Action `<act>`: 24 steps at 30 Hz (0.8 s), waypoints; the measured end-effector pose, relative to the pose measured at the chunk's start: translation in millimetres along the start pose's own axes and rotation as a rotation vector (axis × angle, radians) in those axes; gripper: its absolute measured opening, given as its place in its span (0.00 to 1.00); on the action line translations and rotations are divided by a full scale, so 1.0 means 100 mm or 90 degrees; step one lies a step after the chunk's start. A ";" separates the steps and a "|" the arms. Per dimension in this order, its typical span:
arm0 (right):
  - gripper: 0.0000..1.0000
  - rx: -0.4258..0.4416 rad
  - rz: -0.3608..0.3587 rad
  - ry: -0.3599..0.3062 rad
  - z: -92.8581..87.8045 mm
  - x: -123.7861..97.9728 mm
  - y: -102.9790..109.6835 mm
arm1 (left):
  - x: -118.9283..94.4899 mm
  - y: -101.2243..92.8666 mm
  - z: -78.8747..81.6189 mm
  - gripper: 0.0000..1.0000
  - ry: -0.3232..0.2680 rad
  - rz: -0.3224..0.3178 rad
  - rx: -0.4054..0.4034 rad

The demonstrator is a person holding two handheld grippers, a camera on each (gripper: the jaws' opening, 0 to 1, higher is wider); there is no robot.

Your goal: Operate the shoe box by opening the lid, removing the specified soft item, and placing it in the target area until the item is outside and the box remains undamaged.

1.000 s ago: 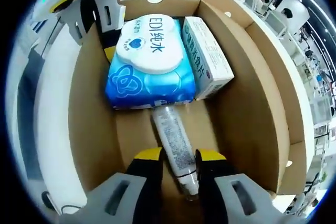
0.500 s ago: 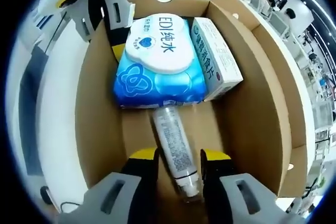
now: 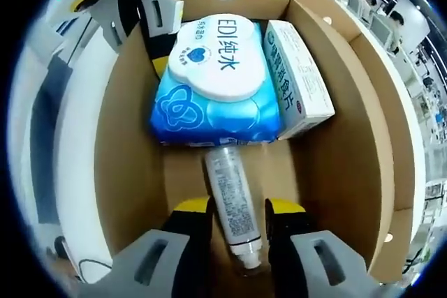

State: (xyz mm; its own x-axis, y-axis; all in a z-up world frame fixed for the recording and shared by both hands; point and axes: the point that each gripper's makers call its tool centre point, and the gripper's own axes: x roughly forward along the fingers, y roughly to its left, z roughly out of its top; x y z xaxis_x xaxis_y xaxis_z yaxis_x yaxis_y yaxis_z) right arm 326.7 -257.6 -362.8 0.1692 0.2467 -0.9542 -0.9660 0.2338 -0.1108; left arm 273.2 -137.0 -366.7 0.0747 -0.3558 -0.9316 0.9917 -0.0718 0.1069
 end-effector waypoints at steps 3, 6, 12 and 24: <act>0.23 0.013 0.011 0.004 -0.02 0.03 0.02 | 0.01 0.00 0.00 0.01 0.000 -0.001 0.000; 0.23 0.025 0.008 0.009 -0.05 0.04 0.00 | 0.00 0.00 0.00 0.01 0.000 -0.002 0.001; 0.23 0.024 0.014 0.009 -0.05 0.04 0.00 | 0.01 0.00 0.00 0.01 -0.001 -0.002 0.001; 0.21 -0.027 0.031 0.014 -0.02 0.06 0.04 | 0.01 0.01 -0.01 0.01 0.000 -0.002 0.000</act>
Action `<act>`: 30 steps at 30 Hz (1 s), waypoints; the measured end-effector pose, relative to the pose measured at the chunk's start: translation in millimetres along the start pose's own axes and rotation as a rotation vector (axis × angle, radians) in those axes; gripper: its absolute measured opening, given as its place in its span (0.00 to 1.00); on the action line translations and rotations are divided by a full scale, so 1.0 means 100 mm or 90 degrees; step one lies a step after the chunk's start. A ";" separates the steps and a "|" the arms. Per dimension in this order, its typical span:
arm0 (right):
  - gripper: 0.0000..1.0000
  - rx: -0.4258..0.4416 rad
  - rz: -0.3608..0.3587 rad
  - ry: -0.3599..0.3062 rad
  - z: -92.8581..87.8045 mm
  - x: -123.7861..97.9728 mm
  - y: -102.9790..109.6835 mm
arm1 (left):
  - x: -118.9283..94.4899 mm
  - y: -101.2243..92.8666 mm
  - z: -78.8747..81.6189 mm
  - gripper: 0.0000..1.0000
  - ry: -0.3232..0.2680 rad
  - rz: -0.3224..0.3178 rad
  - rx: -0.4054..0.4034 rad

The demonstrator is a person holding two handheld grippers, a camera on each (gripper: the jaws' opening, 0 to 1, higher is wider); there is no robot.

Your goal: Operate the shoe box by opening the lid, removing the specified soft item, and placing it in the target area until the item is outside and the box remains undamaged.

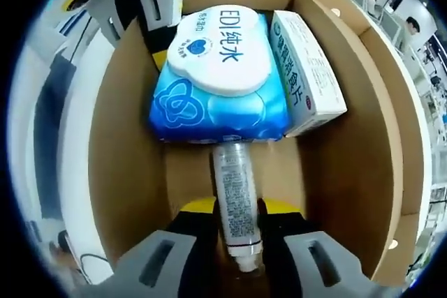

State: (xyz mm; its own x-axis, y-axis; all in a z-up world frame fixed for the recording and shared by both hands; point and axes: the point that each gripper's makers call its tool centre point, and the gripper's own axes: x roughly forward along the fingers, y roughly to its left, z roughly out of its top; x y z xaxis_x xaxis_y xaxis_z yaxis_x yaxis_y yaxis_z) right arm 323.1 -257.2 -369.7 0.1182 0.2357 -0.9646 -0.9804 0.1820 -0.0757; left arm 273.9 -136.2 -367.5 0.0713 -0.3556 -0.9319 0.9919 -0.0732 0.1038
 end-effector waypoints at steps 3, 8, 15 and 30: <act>0.20 -0.002 -0.008 -0.001 0.00 0.00 0.00 | 0.00 0.00 0.00 0.01 0.000 0.000 0.000; 0.20 -0.013 -0.013 -0.006 0.00 -0.01 0.00 | 0.00 0.00 0.00 0.01 0.000 -0.001 0.000; 0.19 -0.011 -0.032 -0.008 0.01 -0.09 -0.04 | 0.00 -0.01 0.01 0.01 0.000 0.000 0.001; 0.19 0.044 -0.092 -0.059 0.20 -0.54 -0.18 | 0.00 0.00 0.00 0.01 0.000 0.000 0.001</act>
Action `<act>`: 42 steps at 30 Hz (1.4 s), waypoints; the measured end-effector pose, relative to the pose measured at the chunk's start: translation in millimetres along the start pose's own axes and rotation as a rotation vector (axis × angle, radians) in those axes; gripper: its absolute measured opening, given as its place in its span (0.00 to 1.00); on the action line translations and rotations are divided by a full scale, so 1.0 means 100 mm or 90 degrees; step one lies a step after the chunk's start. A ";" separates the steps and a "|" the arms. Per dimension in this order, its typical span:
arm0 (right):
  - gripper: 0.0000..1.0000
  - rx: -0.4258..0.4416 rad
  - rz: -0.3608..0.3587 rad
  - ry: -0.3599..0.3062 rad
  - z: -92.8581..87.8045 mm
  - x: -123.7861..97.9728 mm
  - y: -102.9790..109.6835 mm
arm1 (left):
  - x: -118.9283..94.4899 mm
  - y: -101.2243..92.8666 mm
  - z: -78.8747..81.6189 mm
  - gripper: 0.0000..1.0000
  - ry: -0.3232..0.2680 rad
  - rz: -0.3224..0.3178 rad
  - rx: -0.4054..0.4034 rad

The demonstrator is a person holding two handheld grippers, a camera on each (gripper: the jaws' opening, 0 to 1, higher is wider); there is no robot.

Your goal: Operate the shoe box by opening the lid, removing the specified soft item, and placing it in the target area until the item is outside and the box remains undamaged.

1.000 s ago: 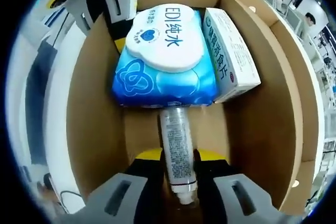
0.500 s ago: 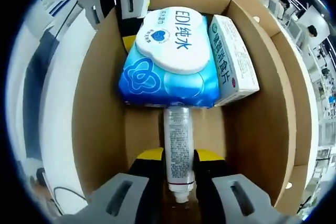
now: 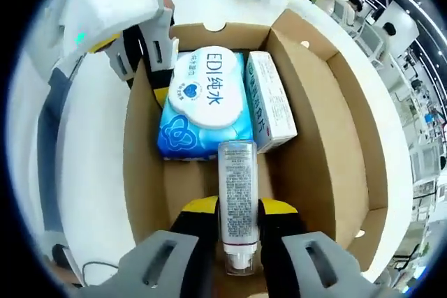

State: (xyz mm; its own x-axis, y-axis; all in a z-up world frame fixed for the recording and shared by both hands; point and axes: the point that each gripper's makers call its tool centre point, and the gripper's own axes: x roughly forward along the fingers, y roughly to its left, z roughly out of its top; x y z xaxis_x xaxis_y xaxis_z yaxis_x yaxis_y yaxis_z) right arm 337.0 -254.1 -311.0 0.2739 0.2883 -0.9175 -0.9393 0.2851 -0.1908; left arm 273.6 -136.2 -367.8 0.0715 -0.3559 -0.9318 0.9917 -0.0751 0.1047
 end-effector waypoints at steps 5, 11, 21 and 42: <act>0.19 0.008 -0.028 -0.017 0.10 -0.16 -0.05 | 0.00 0.00 0.00 0.01 0.000 -0.001 -0.003; 0.19 0.061 -0.075 -0.056 0.19 -0.42 -0.13 | 0.00 0.00 0.00 0.01 0.000 0.000 -0.001; 0.19 0.139 -0.161 -0.087 0.13 -0.89 -0.27 | 0.00 0.00 0.00 0.01 0.001 -0.002 -0.001; 0.19 0.372 -0.327 -0.067 -0.91 -1.94 -0.12 | -0.01 -0.01 0.01 0.01 0.001 -0.001 0.004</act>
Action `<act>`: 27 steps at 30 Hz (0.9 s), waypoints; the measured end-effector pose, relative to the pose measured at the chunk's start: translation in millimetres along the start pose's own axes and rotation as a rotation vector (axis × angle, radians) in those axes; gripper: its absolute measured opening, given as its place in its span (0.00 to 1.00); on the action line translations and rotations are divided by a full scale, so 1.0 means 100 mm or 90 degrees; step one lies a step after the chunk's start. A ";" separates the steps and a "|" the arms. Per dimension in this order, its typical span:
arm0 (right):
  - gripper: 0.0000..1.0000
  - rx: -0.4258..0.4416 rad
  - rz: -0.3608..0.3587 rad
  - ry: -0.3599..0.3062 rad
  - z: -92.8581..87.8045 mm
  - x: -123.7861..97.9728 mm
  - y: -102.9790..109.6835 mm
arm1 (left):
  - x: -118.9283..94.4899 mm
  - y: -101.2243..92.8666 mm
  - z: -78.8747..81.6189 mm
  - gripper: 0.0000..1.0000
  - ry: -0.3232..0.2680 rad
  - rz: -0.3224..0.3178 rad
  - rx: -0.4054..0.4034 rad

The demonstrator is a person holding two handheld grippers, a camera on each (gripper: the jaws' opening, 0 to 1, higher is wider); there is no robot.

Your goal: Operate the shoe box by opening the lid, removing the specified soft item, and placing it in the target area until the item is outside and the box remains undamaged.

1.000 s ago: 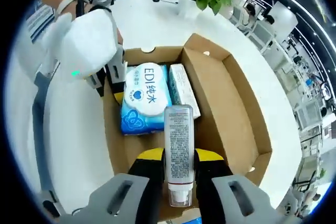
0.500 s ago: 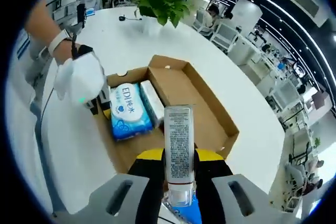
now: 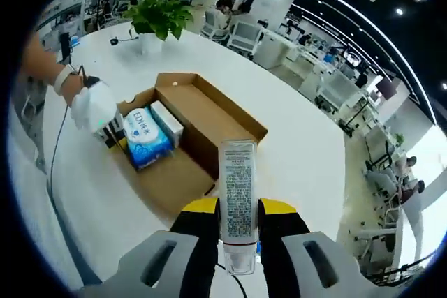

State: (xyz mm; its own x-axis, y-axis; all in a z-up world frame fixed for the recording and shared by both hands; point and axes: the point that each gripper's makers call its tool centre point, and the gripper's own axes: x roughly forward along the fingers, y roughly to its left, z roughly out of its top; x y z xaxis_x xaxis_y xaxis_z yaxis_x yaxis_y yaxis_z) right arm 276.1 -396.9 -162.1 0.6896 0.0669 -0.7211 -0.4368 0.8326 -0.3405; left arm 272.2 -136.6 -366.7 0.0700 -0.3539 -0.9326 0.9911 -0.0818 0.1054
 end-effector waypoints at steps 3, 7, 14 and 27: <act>0.19 0.019 -0.021 0.012 -0.19 -0.12 -0.14 | 0.00 0.01 -0.01 0.01 0.000 0.001 0.000; 0.19 0.076 -0.052 0.027 -0.41 -0.27 -0.25 | -0.01 0.01 -0.01 0.01 0.001 -0.002 -0.001; 0.19 0.143 -0.078 0.047 -0.72 -0.37 -0.35 | -0.01 0.00 -0.01 0.01 0.001 -0.005 -0.002; 0.19 0.262 -0.059 0.100 -1.37 -0.07 -0.37 | -0.01 -0.01 -0.02 0.01 0.003 -0.001 -0.002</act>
State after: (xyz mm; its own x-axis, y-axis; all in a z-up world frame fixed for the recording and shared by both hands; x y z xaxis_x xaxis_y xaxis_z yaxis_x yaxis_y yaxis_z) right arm 208.9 -503.3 -227.2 0.6045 -0.0757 -0.7930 -0.0902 0.9826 -0.1626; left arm 271.4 -134.3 -366.7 0.0692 -0.3492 -0.9345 0.9916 -0.0788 0.1028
